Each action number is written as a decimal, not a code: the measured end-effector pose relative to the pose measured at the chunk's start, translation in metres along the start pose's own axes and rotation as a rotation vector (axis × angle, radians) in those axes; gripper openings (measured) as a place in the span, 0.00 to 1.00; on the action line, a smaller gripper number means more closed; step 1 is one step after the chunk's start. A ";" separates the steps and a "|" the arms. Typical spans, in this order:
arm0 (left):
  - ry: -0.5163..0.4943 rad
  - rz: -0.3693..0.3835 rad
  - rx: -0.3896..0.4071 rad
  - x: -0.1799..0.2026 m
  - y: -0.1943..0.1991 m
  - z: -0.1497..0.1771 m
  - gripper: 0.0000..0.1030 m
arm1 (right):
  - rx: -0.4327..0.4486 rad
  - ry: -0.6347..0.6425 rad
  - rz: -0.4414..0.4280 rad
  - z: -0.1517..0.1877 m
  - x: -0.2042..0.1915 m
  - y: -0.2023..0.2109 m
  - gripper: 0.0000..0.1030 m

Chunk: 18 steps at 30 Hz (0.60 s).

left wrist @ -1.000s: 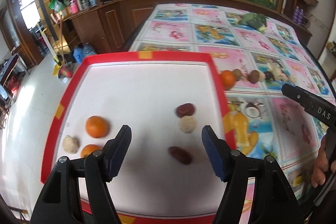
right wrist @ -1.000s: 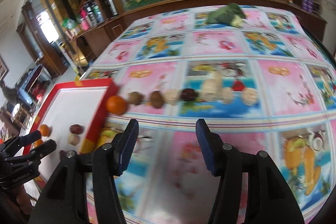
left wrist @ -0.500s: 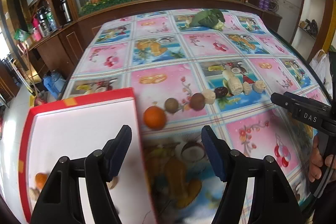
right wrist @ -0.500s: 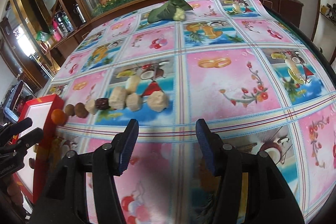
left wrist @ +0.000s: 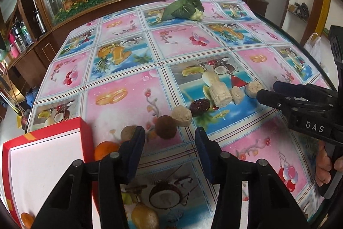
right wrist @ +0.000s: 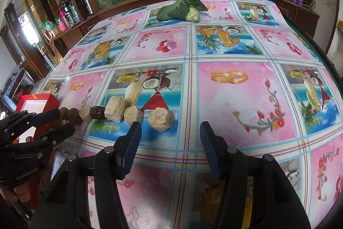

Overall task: Organize fruits
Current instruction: 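Move both grippers back to the fruit row, then grasp a brown round fruit with the left gripper while the right grasps a beige cube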

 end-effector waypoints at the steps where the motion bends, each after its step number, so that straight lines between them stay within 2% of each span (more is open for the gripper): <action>1: -0.001 0.006 -0.005 0.001 -0.002 0.000 0.44 | 0.000 0.006 0.006 -0.001 -0.001 -0.002 0.56; 6: 0.008 0.037 -0.030 0.002 -0.013 0.002 0.33 | -0.008 0.046 0.054 0.000 -0.004 -0.011 0.56; 15: 0.045 0.080 -0.053 0.001 -0.025 -0.002 0.19 | -0.002 0.085 0.087 -0.005 -0.005 -0.017 0.45; 18: 0.069 0.095 -0.054 -0.001 -0.026 -0.004 0.19 | 0.001 0.079 0.086 -0.006 -0.003 -0.017 0.35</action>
Point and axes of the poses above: each gripper's, at about its wrist camera, not at the fingertips, and y roughly against the way its jaws point, x to its right, z to its underside, the point moved 10 cm from there along -y, roughly the way its jaws point, and after that the axes turned 4 degrees about -y, right-handed, at the moved point
